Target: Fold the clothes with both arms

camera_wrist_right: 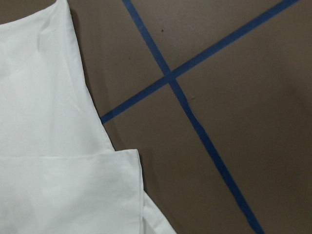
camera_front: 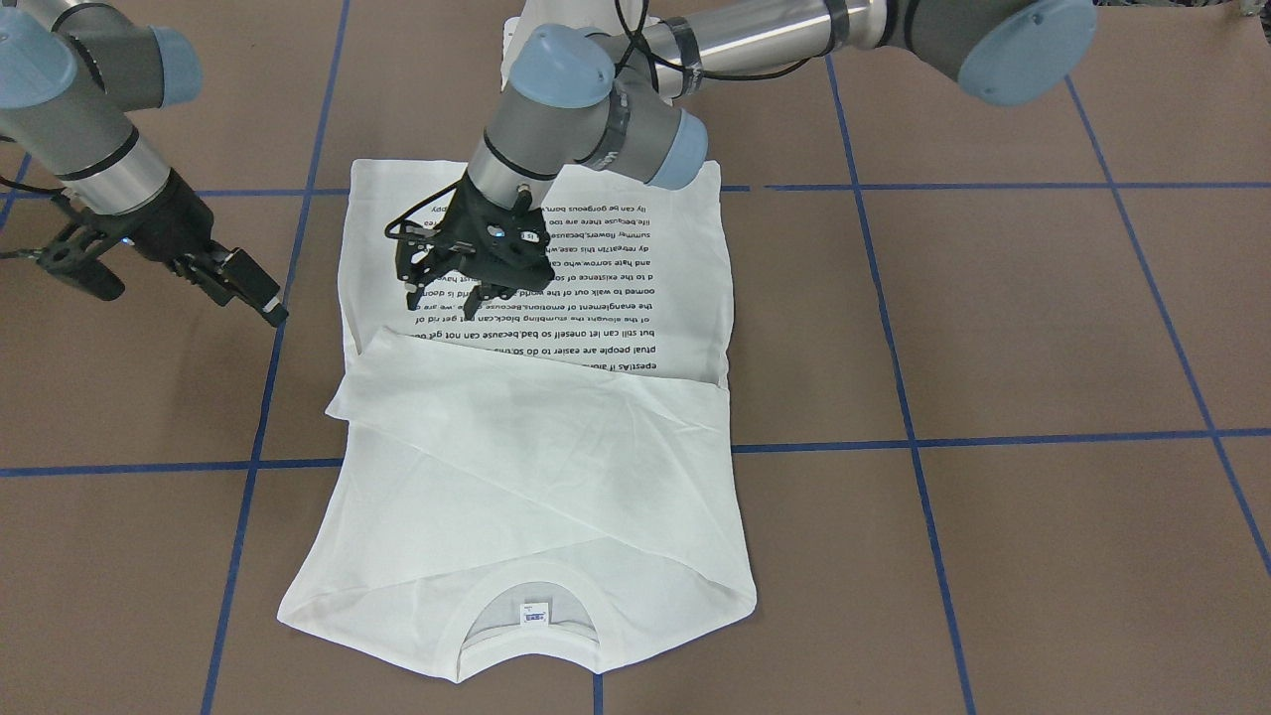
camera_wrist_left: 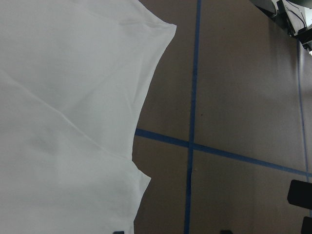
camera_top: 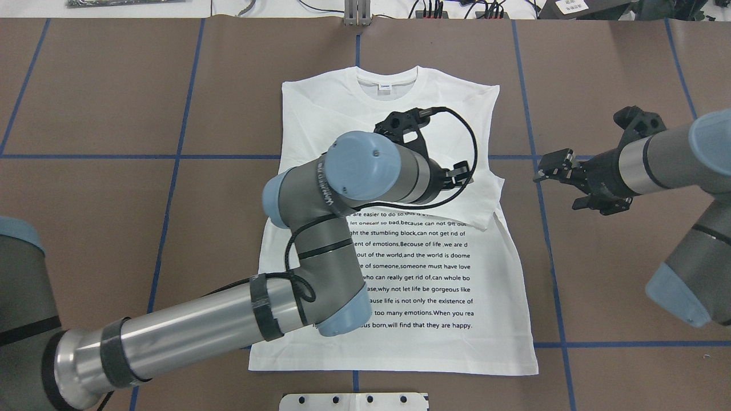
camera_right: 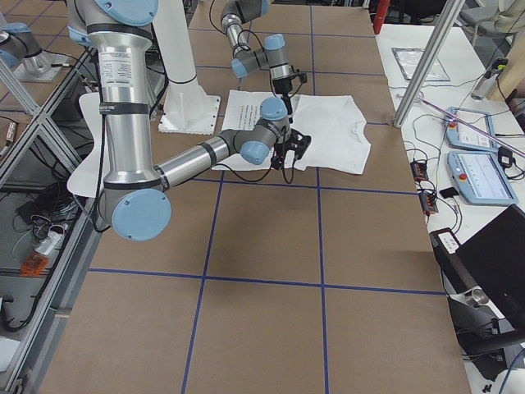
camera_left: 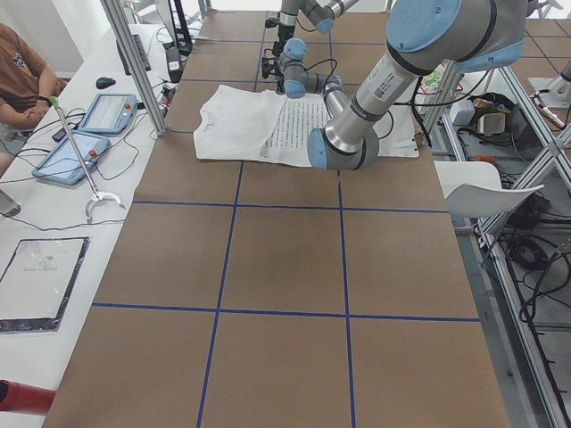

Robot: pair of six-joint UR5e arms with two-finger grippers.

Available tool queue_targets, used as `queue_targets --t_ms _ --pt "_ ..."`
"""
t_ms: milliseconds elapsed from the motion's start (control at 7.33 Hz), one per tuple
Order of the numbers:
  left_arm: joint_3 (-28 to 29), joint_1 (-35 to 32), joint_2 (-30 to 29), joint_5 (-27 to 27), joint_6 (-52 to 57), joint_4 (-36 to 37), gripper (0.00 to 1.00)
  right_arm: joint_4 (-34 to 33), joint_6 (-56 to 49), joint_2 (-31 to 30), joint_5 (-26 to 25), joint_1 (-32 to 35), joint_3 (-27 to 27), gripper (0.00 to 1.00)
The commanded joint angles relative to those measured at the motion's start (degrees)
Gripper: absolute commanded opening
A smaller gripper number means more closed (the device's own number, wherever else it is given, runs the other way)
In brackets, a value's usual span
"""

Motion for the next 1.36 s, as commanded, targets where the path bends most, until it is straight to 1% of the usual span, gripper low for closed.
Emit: queue_targets --t_ms 0,136,273,409,545,682,818,955,1227 --pt "-15.3 -1.33 9.53 -0.21 3.27 8.83 0.69 -0.7 13.02 -4.88 -14.5 -14.38 7.83 0.99" --pt "-21.98 -1.86 13.32 -0.21 6.5 13.13 0.68 -0.7 17.86 -7.16 -20.41 -20.99 9.0 0.99" --pt "-26.48 -2.48 15.96 -0.21 8.44 15.78 0.68 -0.79 22.69 -8.23 -25.69 -26.1 9.53 0.96" --pt "-27.75 -2.57 17.03 -0.12 8.46 15.81 0.68 -0.79 26.92 -10.93 -27.4 -30.33 9.97 0.94" --pt "-27.76 -2.48 17.04 -0.21 8.46 15.81 0.69 -0.79 29.05 -12.96 -29.85 -34.72 10.67 0.95" --pt "-27.93 -2.48 17.39 -0.38 8.55 15.9 0.69 -0.79 30.72 -13.51 -31.44 -37.72 10.86 0.95" --pt "-28.02 -2.48 17.48 -0.99 8.46 15.9 0.69 -0.79 31.0 -15.25 -31.63 -40.01 11.21 0.95" --pt "-28.2 -2.57 17.57 -1.0 7.94 15.81 0.69 -0.79 32.74 -15.44 -32.33 -42.82 11.12 0.94" --pt "-28.46 -2.57 17.66 -1.0 7.85 15.9 0.69 -0.79 33.28 -15.45 -33.21 -43.46 10.16 0.91"
